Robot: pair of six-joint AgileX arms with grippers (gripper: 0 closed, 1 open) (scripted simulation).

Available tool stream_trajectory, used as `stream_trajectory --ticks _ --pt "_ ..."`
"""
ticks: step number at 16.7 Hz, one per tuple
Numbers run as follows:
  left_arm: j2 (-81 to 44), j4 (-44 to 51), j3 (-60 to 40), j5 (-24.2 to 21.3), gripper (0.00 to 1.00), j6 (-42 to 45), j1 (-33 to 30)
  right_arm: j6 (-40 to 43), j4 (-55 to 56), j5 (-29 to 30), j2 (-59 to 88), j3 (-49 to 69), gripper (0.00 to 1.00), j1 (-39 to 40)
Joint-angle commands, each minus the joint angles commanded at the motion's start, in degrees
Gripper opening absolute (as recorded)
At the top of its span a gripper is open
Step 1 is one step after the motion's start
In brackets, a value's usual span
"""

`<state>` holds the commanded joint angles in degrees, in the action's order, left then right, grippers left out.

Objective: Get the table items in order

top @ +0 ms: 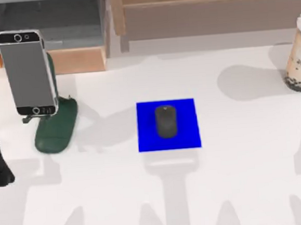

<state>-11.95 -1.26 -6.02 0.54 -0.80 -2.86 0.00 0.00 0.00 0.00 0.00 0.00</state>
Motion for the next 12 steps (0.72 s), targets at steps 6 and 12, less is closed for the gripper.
stream_trajectory --ticks 6,12 --pt "11.95 1.25 6.03 -0.54 1.00 0.80 2.86 0.00 0.00 0.00 0.00 0.00 1.00 0.00" --pt "11.95 1.25 6.03 -0.54 1.00 0.80 2.86 -0.06 0.43 -0.02 0.56 -0.05 1.00 -0.01"
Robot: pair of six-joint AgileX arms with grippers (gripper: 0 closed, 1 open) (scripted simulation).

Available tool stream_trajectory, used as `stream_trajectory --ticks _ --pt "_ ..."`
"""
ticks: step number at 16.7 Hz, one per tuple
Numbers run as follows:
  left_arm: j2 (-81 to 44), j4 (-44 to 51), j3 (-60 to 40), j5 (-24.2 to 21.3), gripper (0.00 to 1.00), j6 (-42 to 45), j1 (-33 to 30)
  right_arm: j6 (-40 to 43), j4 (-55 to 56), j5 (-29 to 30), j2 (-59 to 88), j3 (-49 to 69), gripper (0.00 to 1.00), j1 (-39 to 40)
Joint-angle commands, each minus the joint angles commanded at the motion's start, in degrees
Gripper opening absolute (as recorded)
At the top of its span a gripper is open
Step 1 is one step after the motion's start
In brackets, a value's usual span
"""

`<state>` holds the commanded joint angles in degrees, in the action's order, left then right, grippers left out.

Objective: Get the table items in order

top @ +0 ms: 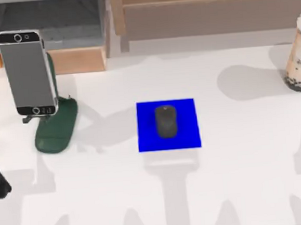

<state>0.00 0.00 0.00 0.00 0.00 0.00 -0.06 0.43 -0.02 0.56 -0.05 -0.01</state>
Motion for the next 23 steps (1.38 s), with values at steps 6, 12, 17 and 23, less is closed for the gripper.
stream_trajectory --ticks 6,12,17,23 --pt "0.00 0.00 0.00 0.00 1.00 0.00 0.00 -1.21 11.39 -0.24 15.53 0.09 1.00 -0.30" --pt "0.00 0.00 0.00 0.00 1.00 0.00 0.00 -2.47 33.47 -0.04 46.30 3.24 1.00 -0.25" --pt "0.00 0.00 0.00 0.00 1.00 0.00 0.00 -2.60 55.61 1.00 75.88 9.46 1.00 0.50" --pt "0.00 0.00 0.00 0.00 1.00 0.00 0.00 -1.51 80.11 3.23 107.30 19.91 1.00 1.88"
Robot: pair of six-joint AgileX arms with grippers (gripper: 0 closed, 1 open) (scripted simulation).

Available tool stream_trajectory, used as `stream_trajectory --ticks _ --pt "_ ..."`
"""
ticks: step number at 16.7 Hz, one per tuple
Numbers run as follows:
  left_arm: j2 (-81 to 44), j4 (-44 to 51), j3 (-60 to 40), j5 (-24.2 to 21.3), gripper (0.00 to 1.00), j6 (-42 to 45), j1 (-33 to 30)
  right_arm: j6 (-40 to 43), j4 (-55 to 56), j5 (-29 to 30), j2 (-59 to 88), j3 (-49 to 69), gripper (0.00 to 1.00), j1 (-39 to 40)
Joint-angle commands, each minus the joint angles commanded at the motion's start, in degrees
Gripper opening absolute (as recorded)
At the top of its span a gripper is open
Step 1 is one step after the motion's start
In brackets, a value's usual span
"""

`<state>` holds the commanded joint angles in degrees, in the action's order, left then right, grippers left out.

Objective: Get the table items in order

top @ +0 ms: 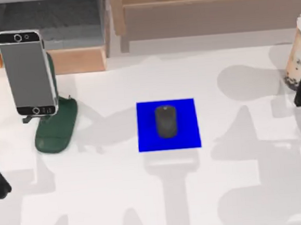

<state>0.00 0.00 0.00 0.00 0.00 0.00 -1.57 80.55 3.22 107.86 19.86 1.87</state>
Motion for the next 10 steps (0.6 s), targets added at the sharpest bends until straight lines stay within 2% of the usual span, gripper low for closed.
stream_trajectory --ticks 5,10 --pt "0.00 0.00 0.00 0.00 1.00 0.00 0.00 1.17 13.56 1.81 15.35 7.26 1.00 0.98" --pt "0.00 0.00 0.00 0.00 1.00 0.00 0.00 1.52 16.96 2.34 18.63 9.17 1.00 1.30"
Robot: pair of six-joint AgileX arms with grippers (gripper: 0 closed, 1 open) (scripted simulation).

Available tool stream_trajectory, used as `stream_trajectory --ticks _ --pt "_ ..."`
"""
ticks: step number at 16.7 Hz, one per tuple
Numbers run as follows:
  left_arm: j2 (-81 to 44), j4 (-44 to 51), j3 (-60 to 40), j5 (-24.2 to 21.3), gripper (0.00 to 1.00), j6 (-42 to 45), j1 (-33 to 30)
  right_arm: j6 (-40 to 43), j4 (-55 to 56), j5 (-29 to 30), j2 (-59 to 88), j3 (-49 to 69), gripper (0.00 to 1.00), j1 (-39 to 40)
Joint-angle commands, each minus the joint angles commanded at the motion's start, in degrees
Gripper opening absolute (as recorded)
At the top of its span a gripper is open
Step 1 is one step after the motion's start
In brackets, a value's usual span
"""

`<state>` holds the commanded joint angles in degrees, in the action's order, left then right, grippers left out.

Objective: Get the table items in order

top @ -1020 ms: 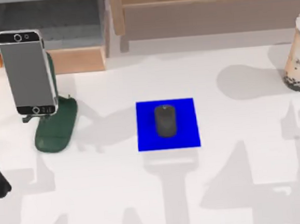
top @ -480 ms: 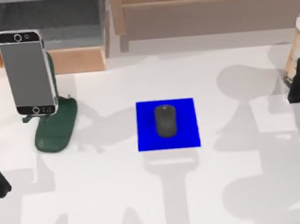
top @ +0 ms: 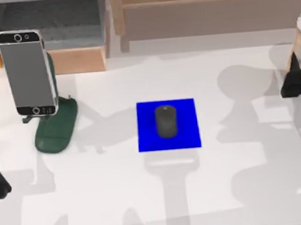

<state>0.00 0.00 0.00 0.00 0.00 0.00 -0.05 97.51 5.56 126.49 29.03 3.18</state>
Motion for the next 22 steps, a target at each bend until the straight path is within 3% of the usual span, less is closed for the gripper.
stream_trajectory --ticks 14,22 --pt "0.00 0.00 0.00 0.00 1.00 0.00 0.00 0.01 -5.67 -0.45 1.40 7.08 1.00 -0.47" --pt "0.00 0.00 0.00 0.00 1.00 0.00 0.00 0.01 -5.67 -0.45 1.40 7.08 0.40 -0.47"
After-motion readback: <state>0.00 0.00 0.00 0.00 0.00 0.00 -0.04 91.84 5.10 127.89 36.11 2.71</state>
